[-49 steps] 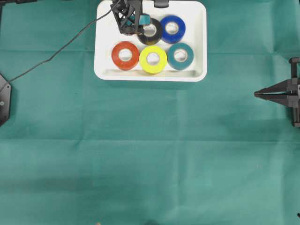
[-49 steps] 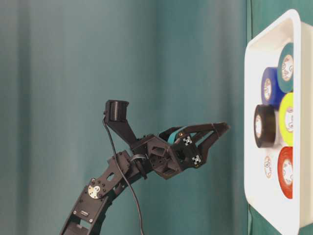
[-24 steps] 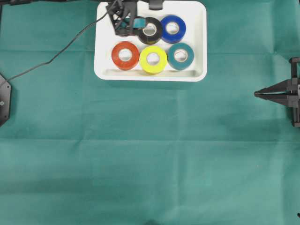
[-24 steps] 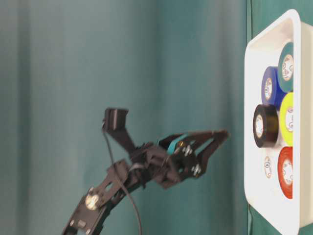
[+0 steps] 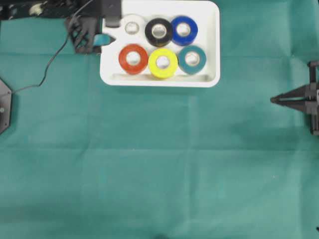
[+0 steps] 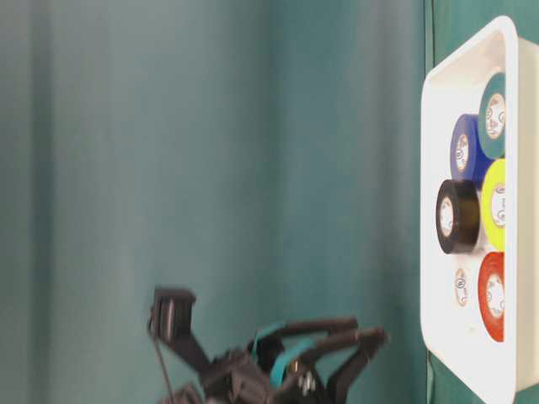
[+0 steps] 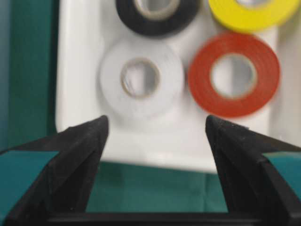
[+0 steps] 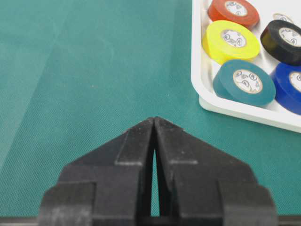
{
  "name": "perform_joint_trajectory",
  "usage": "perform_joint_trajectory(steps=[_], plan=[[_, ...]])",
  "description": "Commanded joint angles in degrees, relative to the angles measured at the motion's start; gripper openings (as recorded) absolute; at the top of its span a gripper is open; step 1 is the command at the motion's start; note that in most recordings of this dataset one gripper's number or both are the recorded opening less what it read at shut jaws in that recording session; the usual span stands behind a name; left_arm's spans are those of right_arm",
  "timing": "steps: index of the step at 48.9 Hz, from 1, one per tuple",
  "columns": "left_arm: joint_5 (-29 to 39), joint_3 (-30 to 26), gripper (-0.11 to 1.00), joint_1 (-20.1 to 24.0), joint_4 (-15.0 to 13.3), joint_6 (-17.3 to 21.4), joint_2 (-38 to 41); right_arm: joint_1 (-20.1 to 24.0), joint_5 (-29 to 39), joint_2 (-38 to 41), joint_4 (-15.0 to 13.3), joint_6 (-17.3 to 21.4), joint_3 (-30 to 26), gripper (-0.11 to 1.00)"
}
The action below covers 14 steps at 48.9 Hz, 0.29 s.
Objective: Put the tape into the white case with the left arm.
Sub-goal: 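Withdraw the left gripper from the tray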
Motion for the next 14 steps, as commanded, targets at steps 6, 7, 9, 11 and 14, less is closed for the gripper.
perform_joint_trajectory(steps=[6, 7, 9, 11, 14], plan=[[-0.7, 5.71, 0.83, 0.26, -0.18, -0.09, -8.17, 0.0, -0.62, 0.44, 0.0, 0.0, -0.62, -0.1], [-0.79, 6.33, 0.83, 0.35, -0.26, -0.09, -8.88, -0.09, -0.62, 0.44, -0.09, 0.0, -0.62, -0.1], [-1.05, 7.65, 0.83, 0.35, -0.26, -0.09, -10.02, 0.0, -0.53, 0.44, -0.09, 0.0, -0.62, -0.1], [-1.41, 8.7, 0.83, 0.26, -0.26, -0.18, -11.16, -0.09, -0.62, 0.44, -0.09, 0.0, -0.62, -0.1], [-1.93, 10.2, 0.83, 0.35, -0.35, -0.26, -12.74, -0.09, -0.53, 0.44, -0.09, 0.0, -0.62, -0.1]])
